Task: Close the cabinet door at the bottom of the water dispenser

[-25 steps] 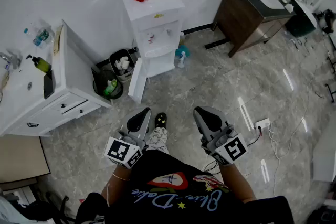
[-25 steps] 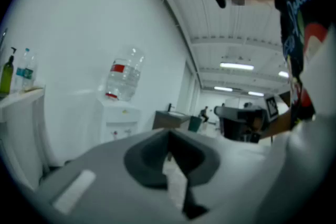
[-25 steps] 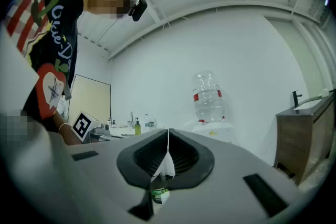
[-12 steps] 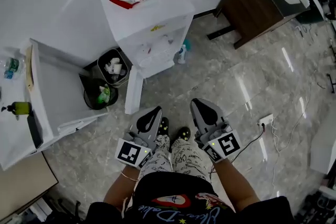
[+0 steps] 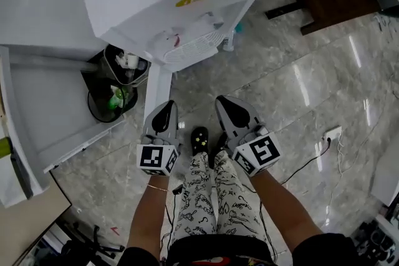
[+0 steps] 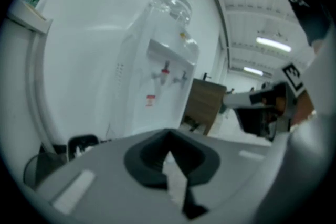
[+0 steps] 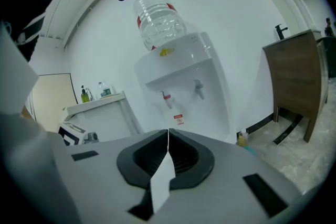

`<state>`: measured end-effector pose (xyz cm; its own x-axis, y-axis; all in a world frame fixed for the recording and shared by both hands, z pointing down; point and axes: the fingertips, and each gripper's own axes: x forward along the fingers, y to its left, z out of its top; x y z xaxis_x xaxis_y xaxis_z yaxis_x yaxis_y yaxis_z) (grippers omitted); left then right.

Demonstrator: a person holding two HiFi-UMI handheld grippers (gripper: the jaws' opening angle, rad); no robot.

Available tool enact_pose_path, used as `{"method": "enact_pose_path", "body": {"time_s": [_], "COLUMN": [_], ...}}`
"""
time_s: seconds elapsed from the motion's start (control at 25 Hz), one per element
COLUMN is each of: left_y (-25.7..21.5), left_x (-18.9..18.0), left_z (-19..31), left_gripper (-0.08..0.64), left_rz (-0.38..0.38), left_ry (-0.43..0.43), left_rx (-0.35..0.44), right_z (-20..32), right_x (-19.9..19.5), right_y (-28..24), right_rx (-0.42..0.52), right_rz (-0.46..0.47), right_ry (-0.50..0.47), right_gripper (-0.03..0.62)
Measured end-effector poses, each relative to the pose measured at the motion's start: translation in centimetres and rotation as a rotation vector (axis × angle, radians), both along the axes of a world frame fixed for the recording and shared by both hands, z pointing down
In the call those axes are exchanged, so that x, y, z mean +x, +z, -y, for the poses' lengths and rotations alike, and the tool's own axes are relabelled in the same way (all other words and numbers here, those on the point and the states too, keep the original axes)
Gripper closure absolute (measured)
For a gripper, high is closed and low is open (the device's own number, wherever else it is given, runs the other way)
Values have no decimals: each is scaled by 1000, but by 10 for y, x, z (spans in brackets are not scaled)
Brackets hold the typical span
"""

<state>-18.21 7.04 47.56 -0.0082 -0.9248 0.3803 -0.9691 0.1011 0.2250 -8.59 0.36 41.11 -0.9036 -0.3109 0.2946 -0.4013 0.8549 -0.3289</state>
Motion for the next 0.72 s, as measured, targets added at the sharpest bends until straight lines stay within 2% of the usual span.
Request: {"method": "enact_pose_path", "body": {"time_s": [0.12, 0.32, 0.44, 0.56, 0.64, 0.72], "left_y": [47, 116, 151, 182, 192, 196], "left_x": [-47, -132, -153, -149, -139, -132], "left_z": [-12, -53, -74, -84, -81, -76], "left_gripper": [563, 563, 563, 563, 563, 565], "left_rz": [157, 242, 221, 138, 85, 81], "left_ry": [-28, -124, -119, -61, -22, -5], "left_rx": [-105, -292, -387, -466, -485, -497], "right_z": [-4, -11, -7, 1, 7, 12], "right_x": [-24, -37, -33, -31, -31, -29], "right_y": [28, 60, 73, 80, 84, 86], "right_rx": [-30, -84, -91, -99, -113, -129], "right_rz": [6, -11, -43, -55, -59, -48], "right_ry": [-21, -65, -72, -61, -39, -15], "right_gripper": [575, 575, 575, 575, 575, 575]}}
